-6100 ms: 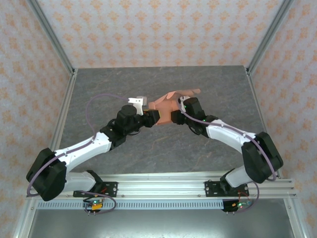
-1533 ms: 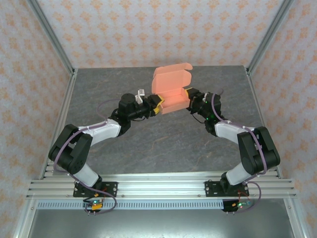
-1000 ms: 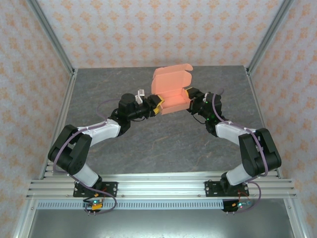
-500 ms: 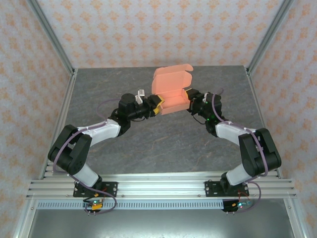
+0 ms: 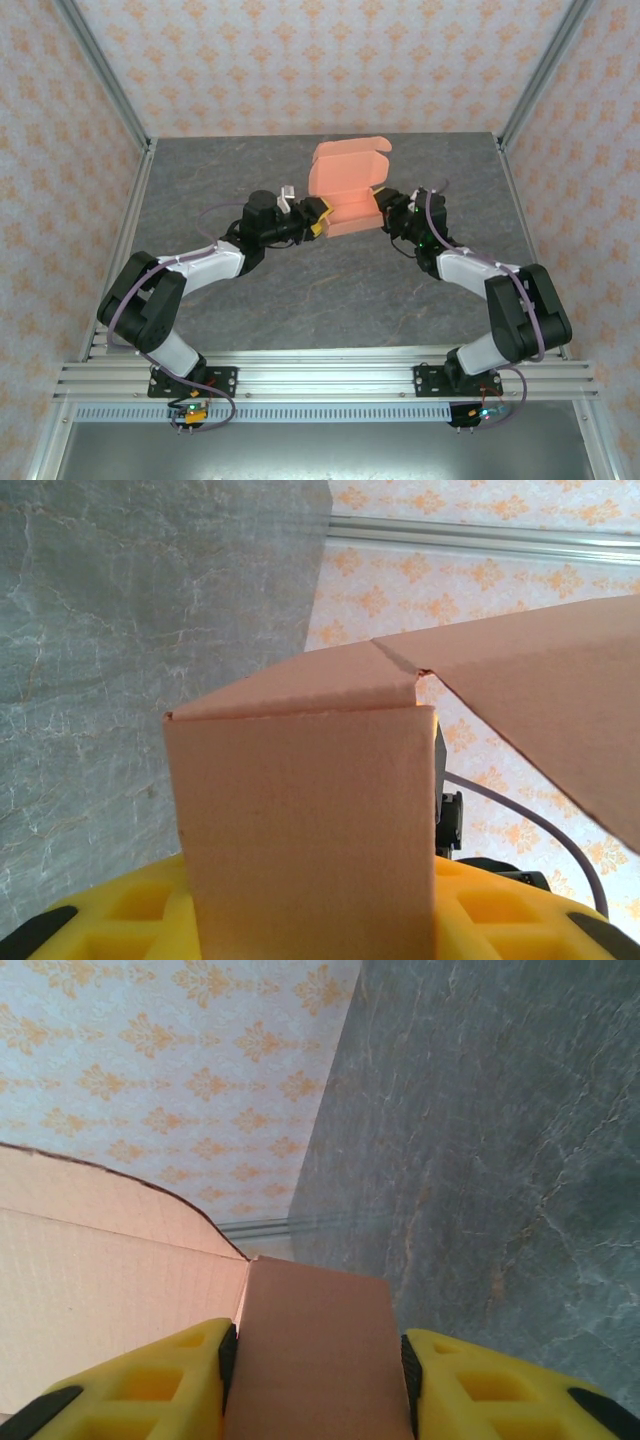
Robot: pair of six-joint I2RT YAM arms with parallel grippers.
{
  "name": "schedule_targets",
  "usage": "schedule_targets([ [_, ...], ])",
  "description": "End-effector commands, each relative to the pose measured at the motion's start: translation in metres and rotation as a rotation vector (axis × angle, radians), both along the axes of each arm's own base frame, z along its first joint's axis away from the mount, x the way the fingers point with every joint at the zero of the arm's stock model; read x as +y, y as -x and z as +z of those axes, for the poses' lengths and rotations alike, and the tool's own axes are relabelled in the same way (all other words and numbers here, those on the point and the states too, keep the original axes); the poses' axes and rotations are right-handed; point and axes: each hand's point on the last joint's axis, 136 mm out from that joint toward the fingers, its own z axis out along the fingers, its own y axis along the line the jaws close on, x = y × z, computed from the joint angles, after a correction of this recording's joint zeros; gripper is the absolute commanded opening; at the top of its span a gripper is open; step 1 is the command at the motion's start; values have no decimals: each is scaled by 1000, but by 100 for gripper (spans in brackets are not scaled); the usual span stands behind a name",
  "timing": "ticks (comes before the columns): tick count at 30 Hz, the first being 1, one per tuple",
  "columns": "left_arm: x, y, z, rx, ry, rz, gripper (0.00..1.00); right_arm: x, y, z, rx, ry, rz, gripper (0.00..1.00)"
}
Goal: Fold the paper box
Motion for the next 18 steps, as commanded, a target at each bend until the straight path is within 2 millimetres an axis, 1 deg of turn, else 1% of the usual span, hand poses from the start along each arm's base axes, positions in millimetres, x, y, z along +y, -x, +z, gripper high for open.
schedule_targets([
  [1,-1,-2,25,-107,15,-13,34,-15,12,-28,31,180,-8,40],
  [4,-1,-3,22,-106,-1,-14,34,-20,13,-30,34,221,-21,39],
  [8,-1,-3,20,-107,-15,-16,34,-20,12,-29,29,221,-26,36],
  [10,0,-3,19,-106,-20,-15,34,-21,11,-27,29,213,-32,35],
  [12,1,-4,16,-107,-30,-12,34,-20,9,-22,22,199,-36,41],
  [14,2,-4,11,-105,-45,-9,34,-19,9,-16,9,184,-34,49],
  [18,2,-6,-2,-95,-73,-16,34,-16,9,5,-32,140,-7,64],
])
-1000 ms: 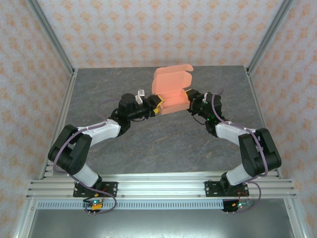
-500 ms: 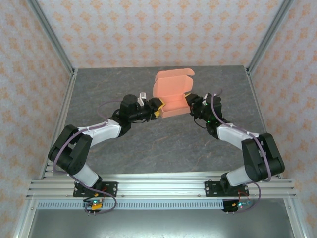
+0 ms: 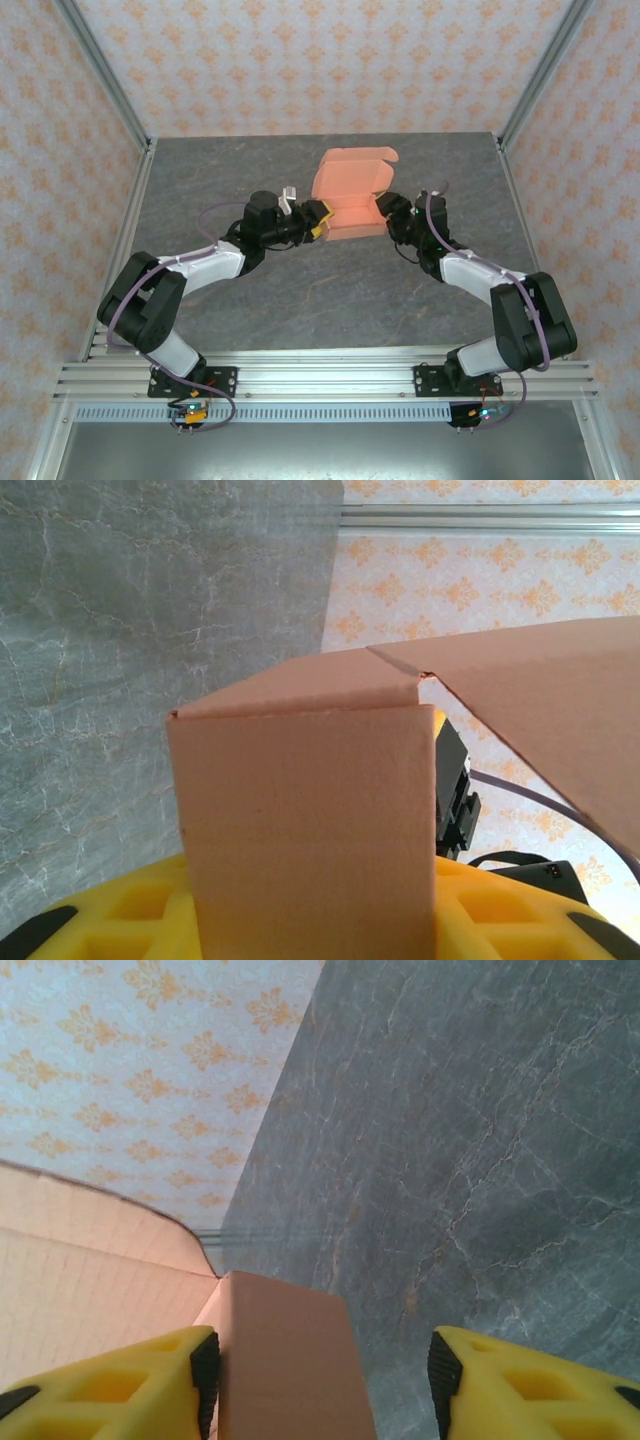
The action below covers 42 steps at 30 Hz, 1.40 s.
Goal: Fold the paper box
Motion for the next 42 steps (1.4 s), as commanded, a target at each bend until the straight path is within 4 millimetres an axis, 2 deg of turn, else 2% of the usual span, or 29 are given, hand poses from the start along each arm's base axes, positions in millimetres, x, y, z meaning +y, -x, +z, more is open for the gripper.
schedule_targets([
  [1,3,-10,1,-56,-24,10,34,-1,2,25,-49,-24,21,68],
  [4,4,-15,-14,-37,-44,9,35,-2,5,41,-74,-40,44,72],
  [7,6,-21,-34,-20,-69,4,35,-10,9,50,-90,18,56,73],
  [13,9,-22,-75,-49,-207,-85,37,-38,21,55,-125,326,72,74],
  [15,10,-19,-89,-66,-259,-139,38,-47,22,49,-120,441,77,74],
  [16,11,-18,-99,-50,-275,-161,39,-52,26,56,-151,487,74,74],
  [19,12,-18,-115,-19,-257,-206,43,-58,26,55,-186,611,109,74],
  [20,13,-19,-114,-21,-255,-209,46,-60,26,54,-197,644,116,75],
  [21,15,-18,-129,10,-269,-216,51,-61,24,53,-213,677,124,75],
  [24,20,-17,-128,-6,-321,-252,74,-60,18,55,-308,745,164,76],
  [25,24,-16,-132,-5,-357,-260,77,-57,16,55,-350,770,183,76],
  [26,28,-17,-119,-39,-383,-254,79,-54,15,56,-388,793,206,76],
  [27,34,-18,-114,-55,-415,-251,80,-51,15,58,-428,817,232,76],
  [31,59,-20,-100,-102,-515,-213,83,-32,9,31,-461,886,413,76],
  [36,81,-17,-80,-204,-651,-174,83,-6,-1,-2,-419,875,663,74],
  [39,85,-18,-67,-261,-686,-163,83,4,-8,-3,-443,858,727,72],
  [42,76,-17,-57,-312,-704,-199,82,5,-13,3,-473,874,738,73],
])
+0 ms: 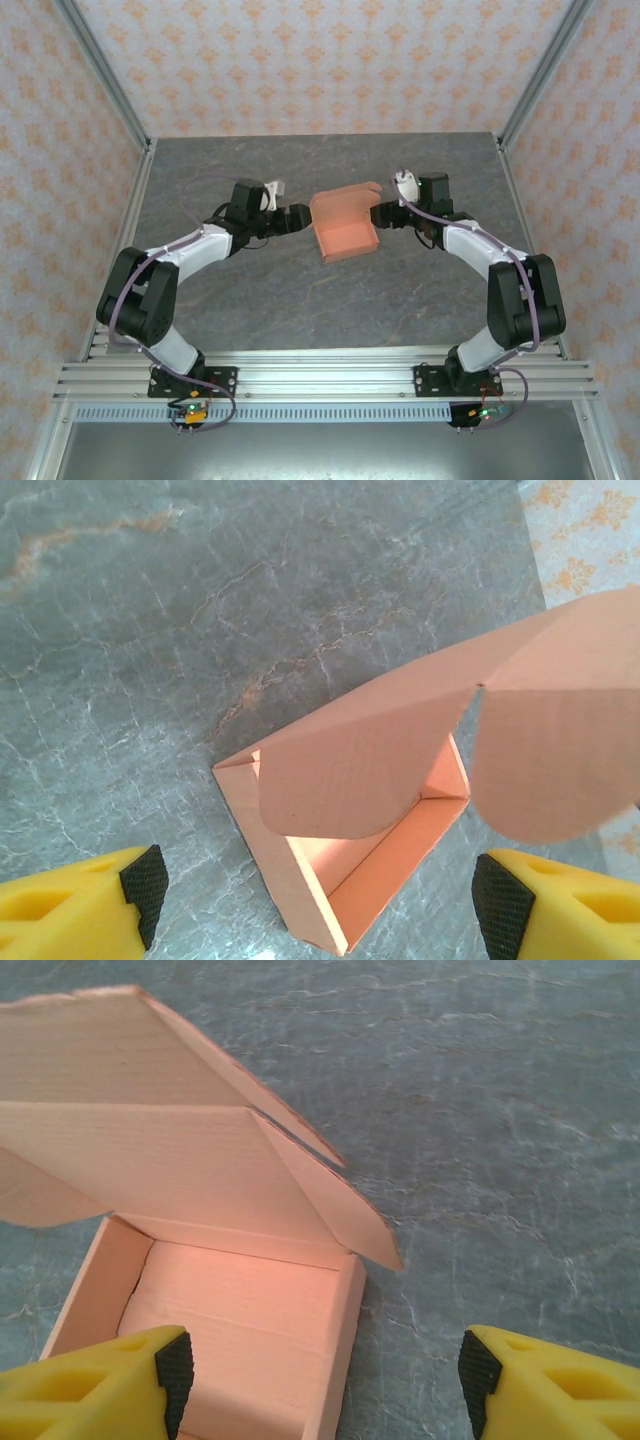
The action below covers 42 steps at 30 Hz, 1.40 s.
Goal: Fold the paper box
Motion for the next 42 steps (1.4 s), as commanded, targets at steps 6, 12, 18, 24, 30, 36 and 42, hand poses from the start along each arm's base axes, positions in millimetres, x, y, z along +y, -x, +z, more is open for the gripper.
schedule_targets([
  [6,-3,-6,9,-90,-130,-13,76,19,-6,15,11,13,202,72],
  [12,-3,-19,23,-136,-149,23,64,22,-19,21,10,-31,169,67],
  [18,-16,-28,29,-148,-118,2,42,29,-22,24,47,-91,169,54],
  [24,-23,-33,26,-131,-102,6,40,23,-25,29,42,-131,73,50],
  [30,-9,-34,28,-152,-197,26,47,0,-23,33,-34,15,11,62],
  [36,-9,-41,27,-161,-223,25,50,7,-37,24,-22,3,42,63],
  [42,-13,-44,28,-167,-221,16,47,21,-40,22,15,-92,60,57],
])
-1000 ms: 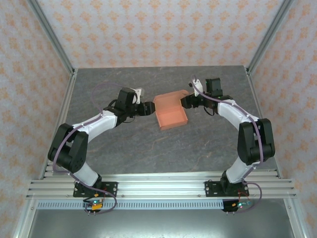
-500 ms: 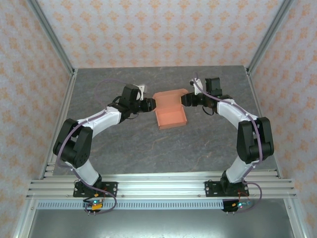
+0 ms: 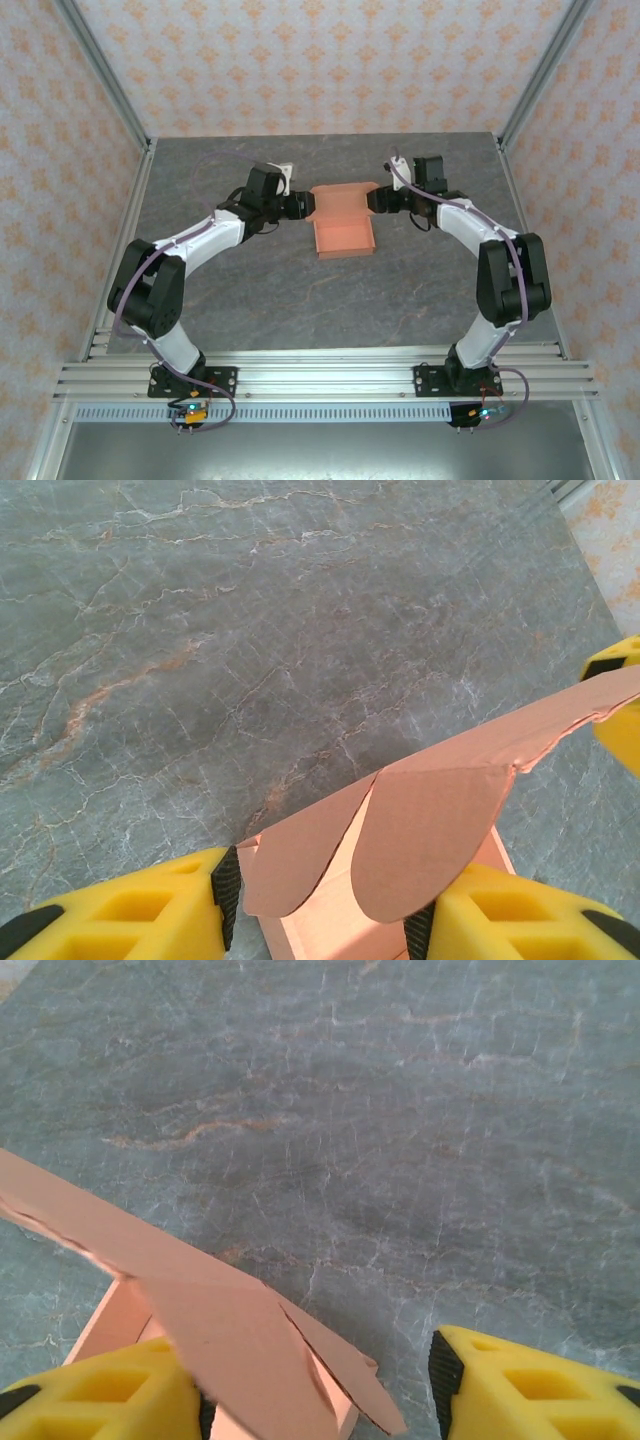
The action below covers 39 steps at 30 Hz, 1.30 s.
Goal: Fold the paper box
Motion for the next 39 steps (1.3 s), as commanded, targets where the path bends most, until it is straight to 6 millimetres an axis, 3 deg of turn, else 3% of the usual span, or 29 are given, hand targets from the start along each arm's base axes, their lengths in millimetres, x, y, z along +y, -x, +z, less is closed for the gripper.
schedule_targets([
  [1,-3,-6,3,-24,-35,-8,46,8,-7,16,-37,-63,16,55],
  [8,-12,-7,-6,1,-31,-24,35,17,5,15,7,-91,-19,39],
  [15,-23,-4,1,8,4,-32,29,22,13,20,47,-98,-210,26],
  [23,-22,0,-9,58,47,40,28,39,32,18,63,-113,-256,24],
  [28,-28,5,-20,92,102,76,27,32,44,5,68,-81,-263,23],
  [34,-38,30,-34,93,78,69,27,27,64,-3,44,-107,-251,23],
  [39,-28,46,-54,110,42,78,27,24,81,-17,58,-126,-254,23],
])
